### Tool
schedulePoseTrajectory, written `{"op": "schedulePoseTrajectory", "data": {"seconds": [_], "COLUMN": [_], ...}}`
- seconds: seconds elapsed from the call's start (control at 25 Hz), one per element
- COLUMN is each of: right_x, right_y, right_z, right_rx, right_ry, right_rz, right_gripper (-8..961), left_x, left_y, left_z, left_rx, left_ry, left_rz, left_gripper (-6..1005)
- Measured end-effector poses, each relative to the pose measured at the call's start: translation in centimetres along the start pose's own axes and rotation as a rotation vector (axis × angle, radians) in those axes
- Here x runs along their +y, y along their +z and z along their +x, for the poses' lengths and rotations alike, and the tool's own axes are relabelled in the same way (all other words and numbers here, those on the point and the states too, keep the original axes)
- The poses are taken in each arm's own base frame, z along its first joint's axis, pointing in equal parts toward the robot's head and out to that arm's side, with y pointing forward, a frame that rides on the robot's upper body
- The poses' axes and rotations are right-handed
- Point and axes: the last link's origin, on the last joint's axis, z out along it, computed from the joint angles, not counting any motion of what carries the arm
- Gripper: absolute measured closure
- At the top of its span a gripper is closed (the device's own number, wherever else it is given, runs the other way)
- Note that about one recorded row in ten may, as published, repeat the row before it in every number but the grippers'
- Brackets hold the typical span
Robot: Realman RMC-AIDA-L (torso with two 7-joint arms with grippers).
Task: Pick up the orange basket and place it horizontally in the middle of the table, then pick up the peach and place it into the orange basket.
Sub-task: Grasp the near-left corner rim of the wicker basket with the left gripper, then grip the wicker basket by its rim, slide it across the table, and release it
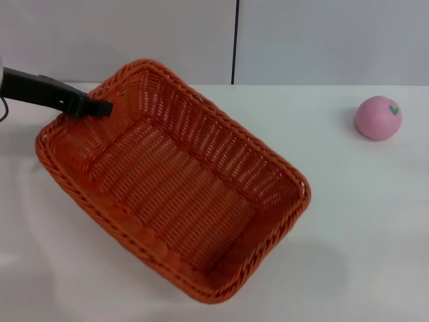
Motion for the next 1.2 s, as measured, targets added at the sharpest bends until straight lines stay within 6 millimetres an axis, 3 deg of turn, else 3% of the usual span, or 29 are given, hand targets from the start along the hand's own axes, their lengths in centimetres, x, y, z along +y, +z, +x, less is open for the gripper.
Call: {"op": "schedulePoseTrajectory", "data": {"seconds": [0.08,0.52,0.6,0.76,1.04,1.2], "right_x": [0.0,0.2,0.2,0.2,0.3,0.2], "right_y": [0.0,0.3,0.3,0.2,0.4,0.6], "right_z": [0.0,0.0,0.0,0.0,0.3,0.6], "right_rx": [-0.001,-0.002,-0.002,-0.002,0.013,0.029], "right_ry": [0.0,0.002,-0.001,-0.004,-0.006,0.0], "right_rz": [0.001,-0.005,-0.005,-0.004,-0.006,0.014], "right_gripper": [527,516,514,510,503,499], "left_x": [-0.5,-1.3,-1.6,-1.6,-0.8,-0.5], "left_y": [-1.4,-2.7,-3.8,-3.8,-4.8,-4.6], "left_z": [0.3,0.1,-0.6,-0.6,-1.5,-3.5], "left_rx": [0.039,0.056,0.081,0.081,0.178,0.262], "left_ry": [-0.172,-0.332,-0.443,-0.443,-0.56,-0.67], "left_rz": [-0.032,-0.027,-0.059,-0.059,-0.207,-0.245], "left_gripper": [831,828,827,825,822,820]}}
